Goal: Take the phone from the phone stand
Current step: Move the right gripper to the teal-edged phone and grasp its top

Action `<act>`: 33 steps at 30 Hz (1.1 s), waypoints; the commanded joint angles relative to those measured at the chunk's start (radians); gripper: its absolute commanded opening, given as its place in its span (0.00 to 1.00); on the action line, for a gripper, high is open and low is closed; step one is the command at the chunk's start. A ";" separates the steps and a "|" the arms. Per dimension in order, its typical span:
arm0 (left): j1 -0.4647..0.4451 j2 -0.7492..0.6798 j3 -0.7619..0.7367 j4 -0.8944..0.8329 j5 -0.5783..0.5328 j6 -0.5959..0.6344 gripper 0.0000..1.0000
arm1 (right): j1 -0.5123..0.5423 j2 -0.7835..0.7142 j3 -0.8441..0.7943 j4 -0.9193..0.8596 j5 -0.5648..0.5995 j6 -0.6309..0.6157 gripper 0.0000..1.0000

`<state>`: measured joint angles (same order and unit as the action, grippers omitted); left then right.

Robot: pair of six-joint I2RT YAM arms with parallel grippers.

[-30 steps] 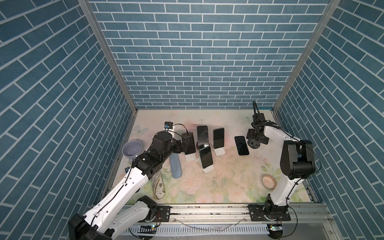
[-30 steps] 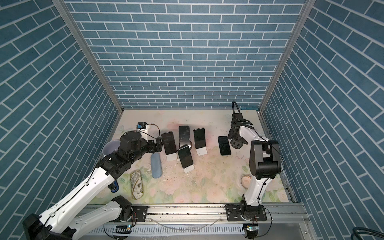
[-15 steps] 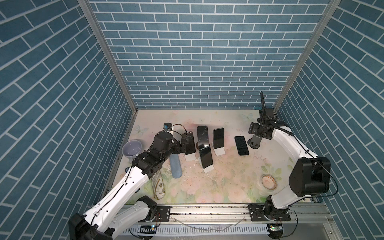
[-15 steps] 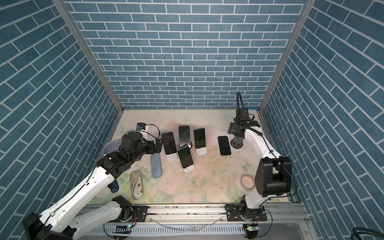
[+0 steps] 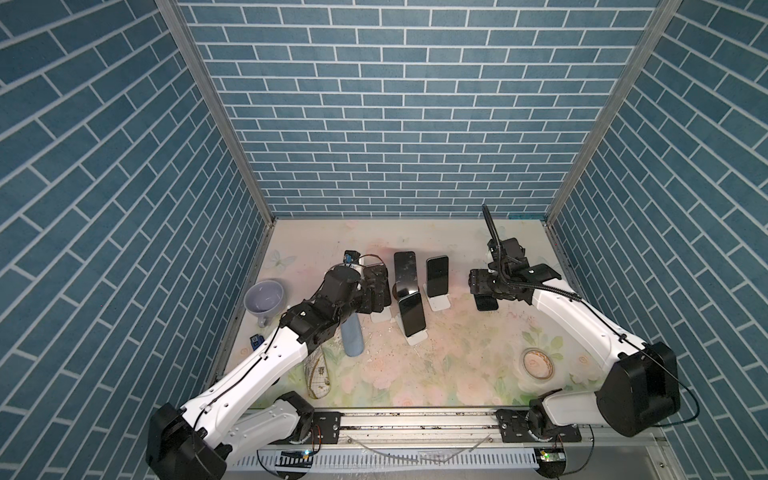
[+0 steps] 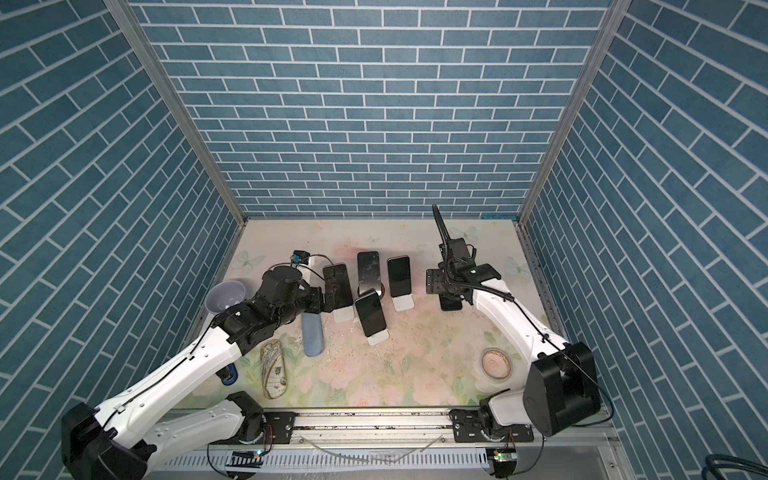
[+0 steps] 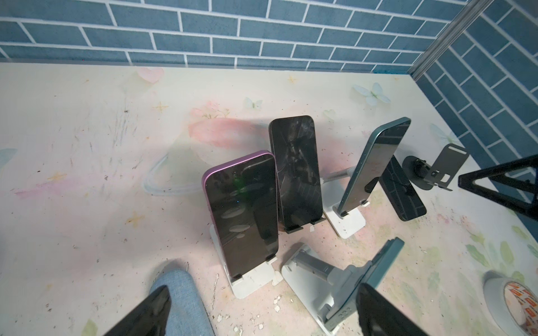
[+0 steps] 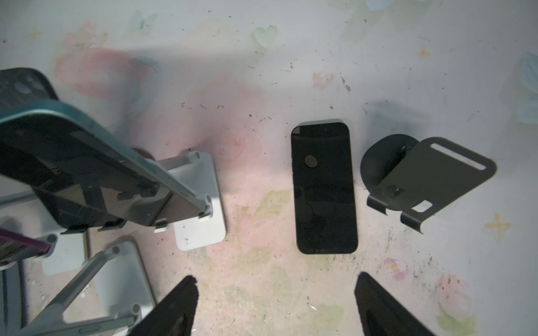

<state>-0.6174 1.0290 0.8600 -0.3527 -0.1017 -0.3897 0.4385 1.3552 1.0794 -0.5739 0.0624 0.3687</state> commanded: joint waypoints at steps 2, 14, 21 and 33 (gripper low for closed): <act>-0.006 -0.047 -0.035 0.089 0.010 0.020 1.00 | 0.031 -0.062 -0.091 0.094 -0.040 0.012 0.85; -0.006 0.035 -0.051 0.274 0.048 0.017 1.00 | 0.135 -0.136 -0.210 0.226 -0.044 -0.002 0.85; -0.005 0.037 -0.021 0.226 0.056 0.026 1.00 | 0.182 -0.064 -0.188 0.345 -0.010 -0.001 0.87; -0.006 -0.019 -0.074 0.234 0.021 0.052 1.00 | 0.264 0.131 -0.068 0.484 0.090 -0.047 0.90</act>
<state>-0.6197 1.0214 0.8124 -0.1345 -0.0662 -0.3592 0.6888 1.4715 0.9482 -0.1703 0.1059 0.3576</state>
